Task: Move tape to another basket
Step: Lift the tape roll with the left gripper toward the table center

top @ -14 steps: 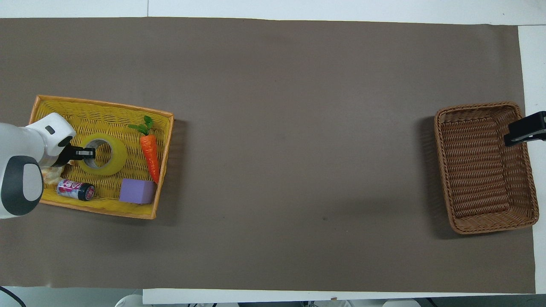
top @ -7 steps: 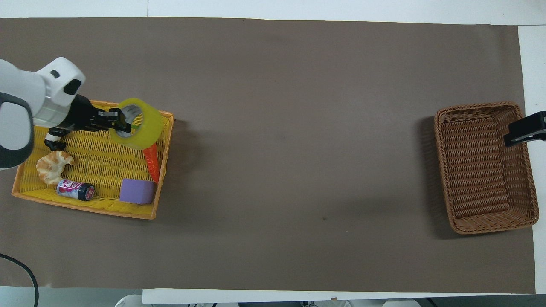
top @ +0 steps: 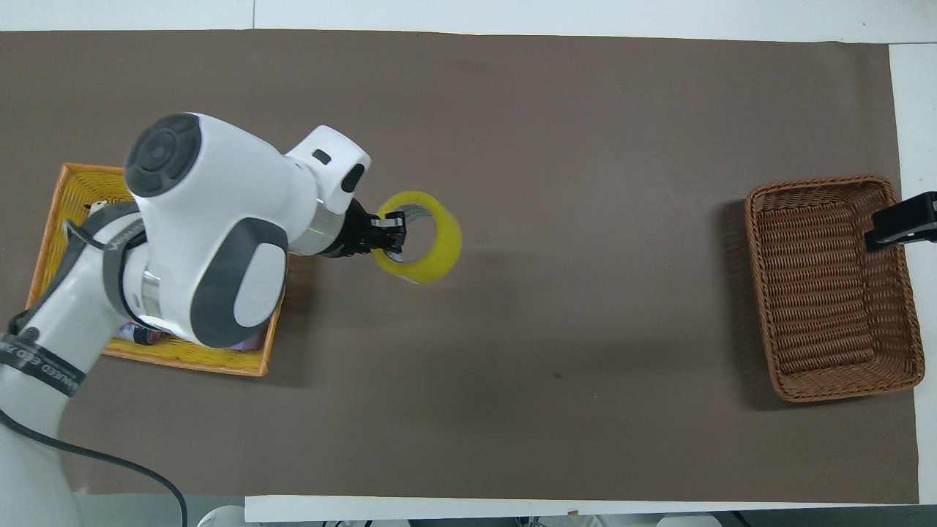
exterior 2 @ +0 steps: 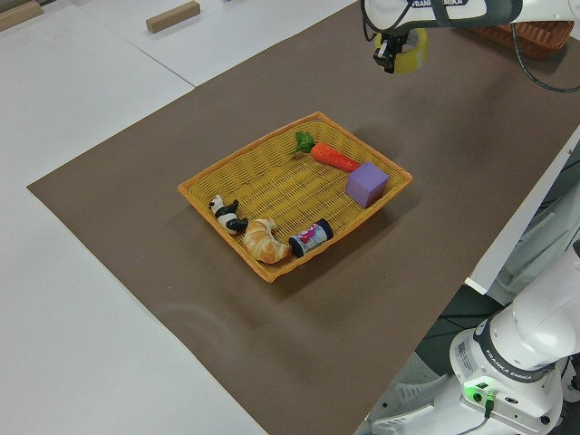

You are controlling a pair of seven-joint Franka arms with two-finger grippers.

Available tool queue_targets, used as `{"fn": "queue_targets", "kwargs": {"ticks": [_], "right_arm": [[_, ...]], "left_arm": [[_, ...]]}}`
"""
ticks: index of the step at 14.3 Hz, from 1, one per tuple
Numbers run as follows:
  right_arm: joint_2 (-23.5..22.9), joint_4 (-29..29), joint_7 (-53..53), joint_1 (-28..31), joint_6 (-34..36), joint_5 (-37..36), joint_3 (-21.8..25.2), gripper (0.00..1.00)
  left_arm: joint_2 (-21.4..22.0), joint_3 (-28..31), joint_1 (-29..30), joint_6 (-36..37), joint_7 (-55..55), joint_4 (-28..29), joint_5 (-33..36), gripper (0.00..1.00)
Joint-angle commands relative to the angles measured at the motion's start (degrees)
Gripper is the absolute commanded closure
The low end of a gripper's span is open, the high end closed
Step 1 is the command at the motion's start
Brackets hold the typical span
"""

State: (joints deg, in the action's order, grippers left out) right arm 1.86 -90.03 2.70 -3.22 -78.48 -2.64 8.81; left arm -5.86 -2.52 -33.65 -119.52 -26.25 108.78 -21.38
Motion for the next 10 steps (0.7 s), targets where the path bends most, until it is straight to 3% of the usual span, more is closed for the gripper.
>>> {"fn": "queue_targets", "kwargs": {"ticks": [1,3,5,10], "right_arm": [[0.96,-0.33,1.08,0.15,0.87,-0.26,-0.73,0.00],[2.10,-1.89,3.60,0.67,0.00,3.40,-0.47,0.00],[3.50,-5.84,4.85,0.15,-5.86,7.28,-0.64,0.00],[2.28,-12.88,7.32,0.15,-14.76,32.66,-0.64,0.00]], "left_arm": [[-0.29,1.29,-1.24,-0.02,0.41,-0.68,-0.94,1.00],[-0.29,1.38,-0.89,0.51,0.59,-0.67,-0.94,1.00],[-0.29,1.38,-0.63,0.08,0.59,-0.94,-0.94,1.00],[-0.29,1.47,-0.45,-0.10,0.59,-0.85,-0.94,1.00]]}}
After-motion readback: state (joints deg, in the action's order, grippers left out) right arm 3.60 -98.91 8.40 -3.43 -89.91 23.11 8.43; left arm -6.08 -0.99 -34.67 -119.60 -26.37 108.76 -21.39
